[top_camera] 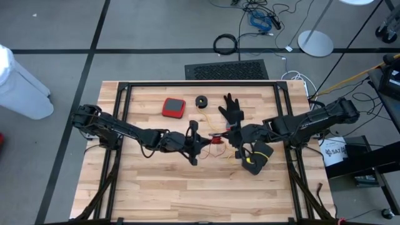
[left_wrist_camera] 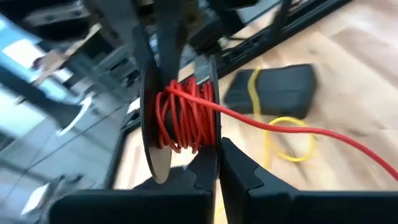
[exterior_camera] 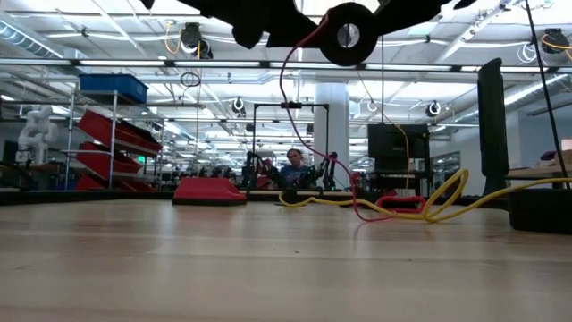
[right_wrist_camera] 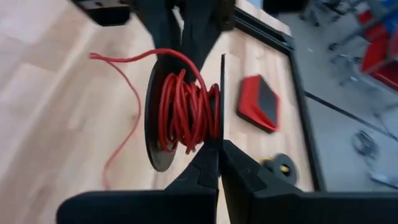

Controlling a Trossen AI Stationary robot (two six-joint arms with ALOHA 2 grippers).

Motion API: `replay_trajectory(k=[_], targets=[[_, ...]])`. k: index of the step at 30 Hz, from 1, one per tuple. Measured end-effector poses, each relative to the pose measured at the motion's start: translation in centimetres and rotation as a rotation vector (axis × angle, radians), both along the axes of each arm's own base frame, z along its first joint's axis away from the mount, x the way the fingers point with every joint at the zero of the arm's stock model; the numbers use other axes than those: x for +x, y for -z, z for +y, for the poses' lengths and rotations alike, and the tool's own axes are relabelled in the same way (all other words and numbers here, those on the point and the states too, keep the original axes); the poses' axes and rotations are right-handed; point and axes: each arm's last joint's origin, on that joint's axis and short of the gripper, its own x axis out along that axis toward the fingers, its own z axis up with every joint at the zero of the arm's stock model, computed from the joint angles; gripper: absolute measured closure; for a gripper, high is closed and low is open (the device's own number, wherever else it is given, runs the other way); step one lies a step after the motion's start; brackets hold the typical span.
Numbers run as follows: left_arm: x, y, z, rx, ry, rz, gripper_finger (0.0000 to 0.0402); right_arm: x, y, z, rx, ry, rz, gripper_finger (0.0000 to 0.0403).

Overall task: Coil cords
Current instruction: Uncoil the red wire from the spool

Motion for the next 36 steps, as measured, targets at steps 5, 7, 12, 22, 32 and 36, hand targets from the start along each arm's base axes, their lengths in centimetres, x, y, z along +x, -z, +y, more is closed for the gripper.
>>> replay_trajectory(k=[5,7,12,22,32,36], targets=[[-0.1,-0.4,0.5,0.045,-0.175,-0.03,0.0325,-0.3,0.2,0.0,-0.074,0.094,0.01,0.0403],[-0.2,-0.6,0.9,0.059,-0.238,-0.036,0.0307,-0.4,0.2,0.0,-0.109,0.142,0.008,0.0403],[-0.2,-0.8,2.3,0.053,-0.371,-0.055,0.0295,-0.8,0.2,0.4,-0.198,0.224,-0.002,0.0402],[-0.2,-1.7,3.3,-0.192,-0.153,-0.096,0.0293,-1.2,0.3,0.2,-0.214,0.343,-0.019,0.0402],[-0.7,-0.7,3.1,-0.239,-0.17,0.014,0.0292,-0.8,0.1,-0.7,-0.169,0.411,-0.065,0.0402],[-1.5,-1.6,2.6,-0.278,-0.156,0.011,0.0292,-0.8,0.1,-0.9,-0.175,0.424,-0.065,0.0402]])
